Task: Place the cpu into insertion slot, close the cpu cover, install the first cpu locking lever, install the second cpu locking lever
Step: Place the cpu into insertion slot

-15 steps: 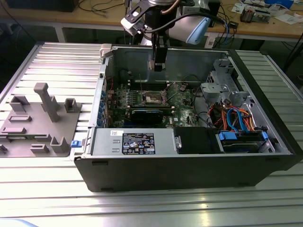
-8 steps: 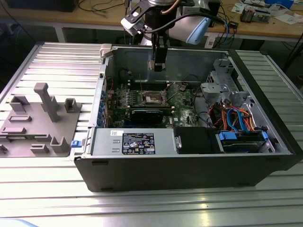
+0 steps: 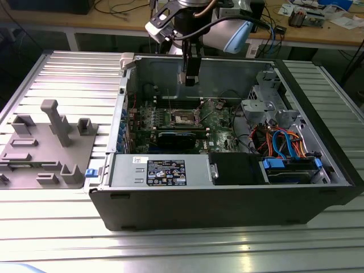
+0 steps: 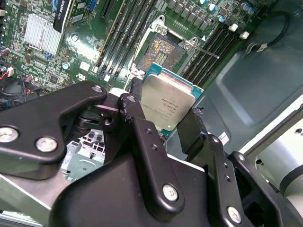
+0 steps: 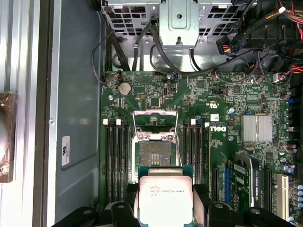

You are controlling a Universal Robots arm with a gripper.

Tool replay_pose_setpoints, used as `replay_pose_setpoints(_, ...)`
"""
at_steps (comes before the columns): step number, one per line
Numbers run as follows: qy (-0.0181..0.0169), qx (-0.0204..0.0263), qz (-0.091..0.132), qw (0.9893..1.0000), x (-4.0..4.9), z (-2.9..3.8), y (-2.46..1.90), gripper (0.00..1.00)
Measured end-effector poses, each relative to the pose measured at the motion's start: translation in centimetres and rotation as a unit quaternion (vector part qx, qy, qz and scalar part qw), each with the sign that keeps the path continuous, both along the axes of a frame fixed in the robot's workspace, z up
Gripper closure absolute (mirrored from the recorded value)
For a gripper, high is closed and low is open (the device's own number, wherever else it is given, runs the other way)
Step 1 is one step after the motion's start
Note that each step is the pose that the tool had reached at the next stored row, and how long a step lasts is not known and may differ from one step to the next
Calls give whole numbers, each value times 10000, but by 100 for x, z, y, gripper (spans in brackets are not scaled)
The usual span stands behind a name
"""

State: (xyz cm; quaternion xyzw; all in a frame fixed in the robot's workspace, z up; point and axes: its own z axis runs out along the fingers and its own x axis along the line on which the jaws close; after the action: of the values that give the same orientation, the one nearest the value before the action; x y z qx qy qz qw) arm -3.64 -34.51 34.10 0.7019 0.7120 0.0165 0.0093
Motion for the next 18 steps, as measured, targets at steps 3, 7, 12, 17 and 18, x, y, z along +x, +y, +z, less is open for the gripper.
replay_pose_setpoints(3,-7,-6,0,10000,0,-45,7,46)
replay_pose_setpoints(7,-14,-12,-1,10000,0,-135,32,46)
replay_pose_setpoints(12,-39,-71,0,10000,0,-169,54,46)
replay_pose_setpoints(17,-48,-86,-64,9999,1,-556,76,46)
replay_pose_setpoints(18,-49,-86,-64,9999,1,-572,76,46)
